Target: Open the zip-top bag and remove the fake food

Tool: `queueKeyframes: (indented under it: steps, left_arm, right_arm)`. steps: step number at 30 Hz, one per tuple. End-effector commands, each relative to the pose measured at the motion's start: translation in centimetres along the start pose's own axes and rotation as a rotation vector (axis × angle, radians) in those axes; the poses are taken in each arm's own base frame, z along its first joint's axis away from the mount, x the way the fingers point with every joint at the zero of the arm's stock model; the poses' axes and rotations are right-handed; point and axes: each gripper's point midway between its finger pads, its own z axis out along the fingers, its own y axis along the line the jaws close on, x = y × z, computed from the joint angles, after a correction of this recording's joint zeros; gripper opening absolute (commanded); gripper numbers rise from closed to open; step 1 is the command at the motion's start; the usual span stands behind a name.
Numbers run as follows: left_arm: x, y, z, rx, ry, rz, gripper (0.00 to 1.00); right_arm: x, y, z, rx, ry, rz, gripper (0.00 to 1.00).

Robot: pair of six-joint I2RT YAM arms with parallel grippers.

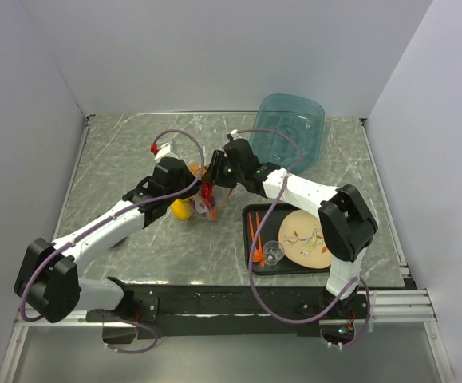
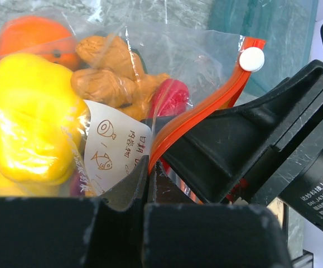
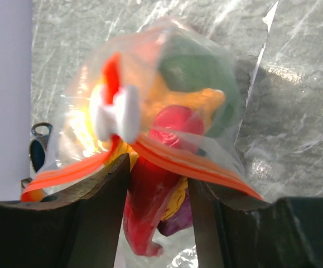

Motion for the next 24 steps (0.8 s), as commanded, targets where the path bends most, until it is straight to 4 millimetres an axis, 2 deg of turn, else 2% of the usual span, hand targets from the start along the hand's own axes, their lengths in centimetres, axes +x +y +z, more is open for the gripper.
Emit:
queueKeyframes:
  steps: [1,2,6,7,11,15,24]
  left_arm:
    - [-2.7,-1.5,-0.9,0.022,-0.084,0.002,0.01]
    - [-2.6,-1.3,-1.0,0.015,-0.08,0.005,0.01]
    - [-2.8,-0.9,-0.7,-0.014,-0.091,0.007,0.01]
    - [-2.8,-0.8,-0.6,-0.02,-0.094,0.009,0.01]
    - [-3.4,-1.3,-0.1,-0.016,-0.109,0.015,0.01]
    - [-4.0,-2.0,0.4,-0.015,-0.111,0.029,0.01]
    - [-4.4,-1.9,1.1,-0.029,-0.113,0.043,0.01]
  right_arm:
    - [-1.1,0.8,0.1,0.001,-0.027,-0.006,0.52]
    - [-1.2,0.9,0.1,-0.002,-0.029,-0.016,0.51]
    - [-1.9,1.5,-1.3,-0.007,-0.053,-0.032,0.21]
    - [-2.0,1.5,-1.6,-0.011,-0.059,-0.036,0.19]
    - [-1.9,1.7,-3.2,-0.034,-0.077,-0.073,0.16]
    - [-2.2,2.8,-4.8,-0.087,-0.103,-0.114,0.16]
    - [-1.8,3.5,-5.9,-0.133,-0.104,-0.176,0.1]
